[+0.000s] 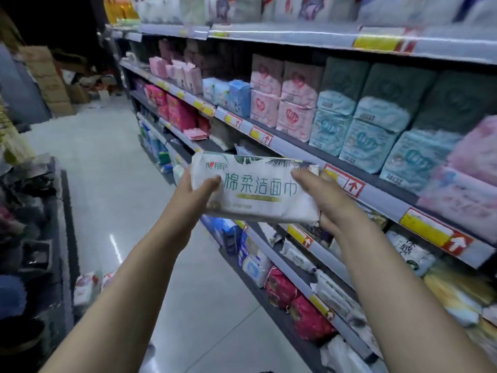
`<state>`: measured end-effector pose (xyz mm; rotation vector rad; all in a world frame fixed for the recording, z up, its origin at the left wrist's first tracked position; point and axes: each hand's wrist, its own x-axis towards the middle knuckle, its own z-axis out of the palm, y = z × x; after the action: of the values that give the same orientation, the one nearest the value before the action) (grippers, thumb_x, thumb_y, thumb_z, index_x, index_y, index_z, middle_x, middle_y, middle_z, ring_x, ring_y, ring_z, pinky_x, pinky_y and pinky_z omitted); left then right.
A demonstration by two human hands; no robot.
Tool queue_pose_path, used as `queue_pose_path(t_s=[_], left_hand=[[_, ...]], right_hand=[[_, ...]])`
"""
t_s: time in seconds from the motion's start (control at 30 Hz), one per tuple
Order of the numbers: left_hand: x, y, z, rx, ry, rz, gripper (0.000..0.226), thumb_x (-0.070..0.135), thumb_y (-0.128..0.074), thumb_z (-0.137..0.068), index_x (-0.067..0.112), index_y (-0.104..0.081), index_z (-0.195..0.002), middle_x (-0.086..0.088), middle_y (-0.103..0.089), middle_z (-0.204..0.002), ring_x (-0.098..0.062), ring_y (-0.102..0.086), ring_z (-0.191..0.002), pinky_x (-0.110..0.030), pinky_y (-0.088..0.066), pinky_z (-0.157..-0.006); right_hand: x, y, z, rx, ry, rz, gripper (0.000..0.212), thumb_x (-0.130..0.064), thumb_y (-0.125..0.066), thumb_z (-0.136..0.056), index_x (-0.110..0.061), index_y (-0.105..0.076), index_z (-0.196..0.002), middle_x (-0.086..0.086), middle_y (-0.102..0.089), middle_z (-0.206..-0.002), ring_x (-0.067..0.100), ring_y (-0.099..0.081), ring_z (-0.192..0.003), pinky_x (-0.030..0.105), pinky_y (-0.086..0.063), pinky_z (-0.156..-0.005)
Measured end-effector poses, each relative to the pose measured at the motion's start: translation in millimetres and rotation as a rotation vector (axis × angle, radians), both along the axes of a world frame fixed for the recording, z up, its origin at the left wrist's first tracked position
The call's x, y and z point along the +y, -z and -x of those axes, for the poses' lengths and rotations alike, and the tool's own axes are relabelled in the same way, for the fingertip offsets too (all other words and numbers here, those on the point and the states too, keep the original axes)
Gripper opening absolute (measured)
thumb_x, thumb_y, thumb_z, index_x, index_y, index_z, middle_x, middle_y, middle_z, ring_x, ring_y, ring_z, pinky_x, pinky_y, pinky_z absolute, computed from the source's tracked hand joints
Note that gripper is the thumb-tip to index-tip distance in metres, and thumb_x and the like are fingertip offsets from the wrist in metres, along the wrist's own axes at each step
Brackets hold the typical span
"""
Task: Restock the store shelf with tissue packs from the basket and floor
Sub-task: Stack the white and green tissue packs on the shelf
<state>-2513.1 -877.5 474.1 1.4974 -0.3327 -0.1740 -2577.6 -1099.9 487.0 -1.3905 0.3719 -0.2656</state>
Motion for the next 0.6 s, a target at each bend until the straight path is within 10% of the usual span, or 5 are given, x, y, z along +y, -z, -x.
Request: queue_pose_path(t_s=[0.37,0.6], left_hand=[[-25.9,-89.5,-74.3,-0.199,0.331,0.038,0.033,0.035,-0.061,-0.092,0.032,-0.053,-0.124,0.007,-0.068,-0.115,-0.015,-0.066,-0.105,-0.044,-0.050,-0.096],[-65.8,-140.1,-62.8,-0.328,0.393,0.128,0.045,0.035,-0.059,-0.094,0.022,-0.036,-0.130,0.007,-0.058,-0.113,-0.006,-0.058,-0.098,-0.020,-0.043,-0.070]], right_hand=[[19.5,-82.6,3.2,-0.162,0.520,0.185,0.032,-0.029,-0.069,-0.088,-0.010,-0.058,-0.111,0.008,-0.071,-0.102,0.020,-0.070,-0.081,0.034,-0.058,-0.072],[17.5,-134.2,39.3,-0.336,0.828,0.315,0.033,-0.031,-0.074,-0.084,-0.011,-0.061,-0.106,0.009,-0.072,-0.105,0.026,-0.070,-0.094,0.044,-0.058,-0.083]])
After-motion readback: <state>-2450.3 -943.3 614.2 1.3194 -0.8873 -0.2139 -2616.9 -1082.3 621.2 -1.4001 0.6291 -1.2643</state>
